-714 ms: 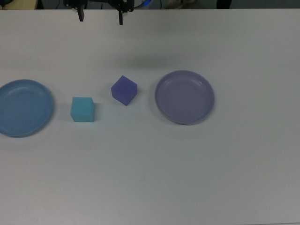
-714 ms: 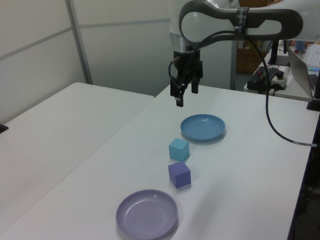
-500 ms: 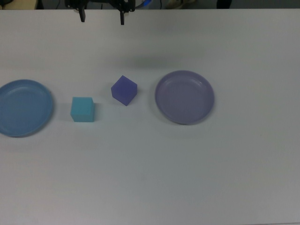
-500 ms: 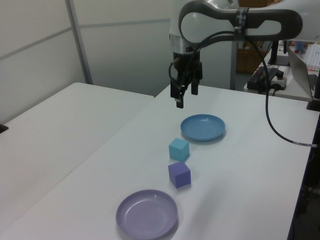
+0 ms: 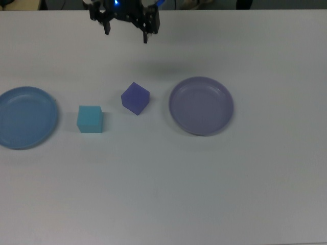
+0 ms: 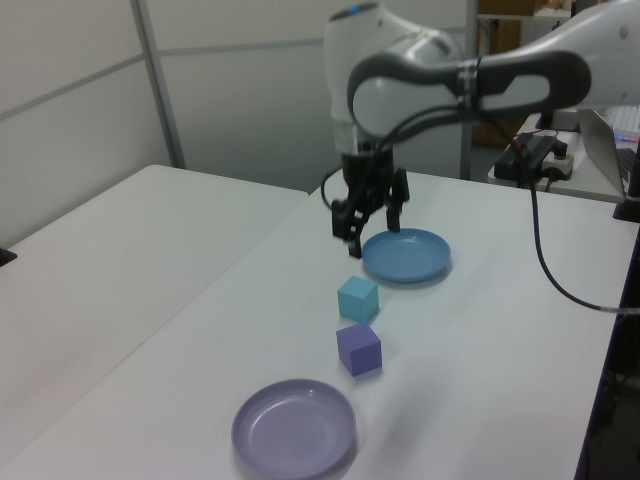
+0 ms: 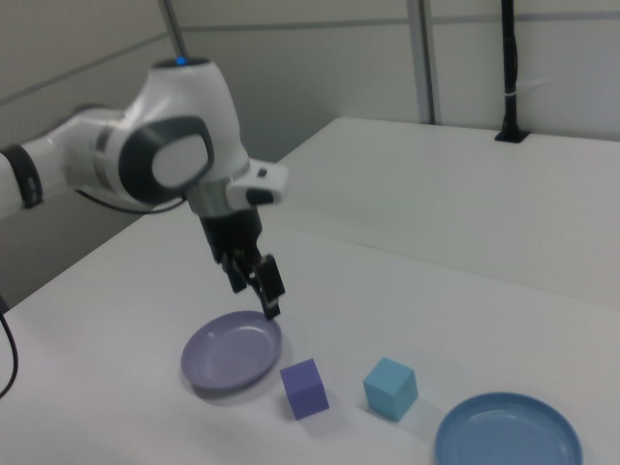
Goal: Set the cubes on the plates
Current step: 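Move the open gripper down over the purple cube, then close the gripper on the purple cube, then carry the purple cube over the lavender plate and lower it, then open the gripper to release the purple cube and lift, then lower the gripper onto the light blue cube and close it, then carry the light blue cube onto the light blue plate, then open the gripper to release the light blue cube and lift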
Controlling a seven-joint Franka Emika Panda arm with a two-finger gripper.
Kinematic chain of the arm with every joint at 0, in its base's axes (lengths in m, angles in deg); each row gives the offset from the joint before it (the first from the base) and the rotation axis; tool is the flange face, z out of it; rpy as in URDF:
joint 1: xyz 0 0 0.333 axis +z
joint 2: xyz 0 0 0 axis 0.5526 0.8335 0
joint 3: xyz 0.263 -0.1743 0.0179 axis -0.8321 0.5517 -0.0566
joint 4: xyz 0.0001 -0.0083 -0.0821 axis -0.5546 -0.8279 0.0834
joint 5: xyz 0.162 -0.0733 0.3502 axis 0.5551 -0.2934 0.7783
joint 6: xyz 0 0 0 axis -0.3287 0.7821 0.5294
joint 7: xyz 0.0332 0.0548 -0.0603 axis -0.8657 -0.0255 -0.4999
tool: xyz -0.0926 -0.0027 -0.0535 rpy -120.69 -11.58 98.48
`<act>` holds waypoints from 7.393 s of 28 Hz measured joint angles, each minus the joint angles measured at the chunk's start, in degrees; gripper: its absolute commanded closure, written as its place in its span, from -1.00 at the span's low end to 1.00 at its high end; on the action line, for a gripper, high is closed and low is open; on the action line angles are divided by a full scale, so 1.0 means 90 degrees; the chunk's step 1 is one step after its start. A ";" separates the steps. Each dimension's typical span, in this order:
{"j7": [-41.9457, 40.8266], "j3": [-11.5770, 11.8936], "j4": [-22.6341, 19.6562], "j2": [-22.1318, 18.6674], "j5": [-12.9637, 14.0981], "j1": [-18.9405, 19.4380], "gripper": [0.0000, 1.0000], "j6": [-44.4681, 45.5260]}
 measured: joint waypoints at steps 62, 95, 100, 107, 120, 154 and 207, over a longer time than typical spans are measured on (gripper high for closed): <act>0.0062 -0.0898 -0.0781 0.1308 -0.0593 0.0994 0.51 -0.2350; 0.0347 -0.0915 -0.0275 0.1326 -0.1129 0.0185 -1.00 -0.2491; 0.0098 -0.0718 -0.0289 0.1360 -0.1129 -0.0554 -1.00 -0.2489; -0.0605 -0.0200 -0.0315 0.1604 -0.1106 -0.0781 -1.00 -0.2714; -0.0638 0.0228 -0.0321 0.2700 -0.1113 -0.0809 -1.00 -0.4126; -0.1204 0.0411 -0.0047 0.2427 -0.0662 -0.0963 0.95 -0.4100; -0.1829 0.0608 0.0840 0.0674 0.0501 -0.0827 -1.00 -0.0989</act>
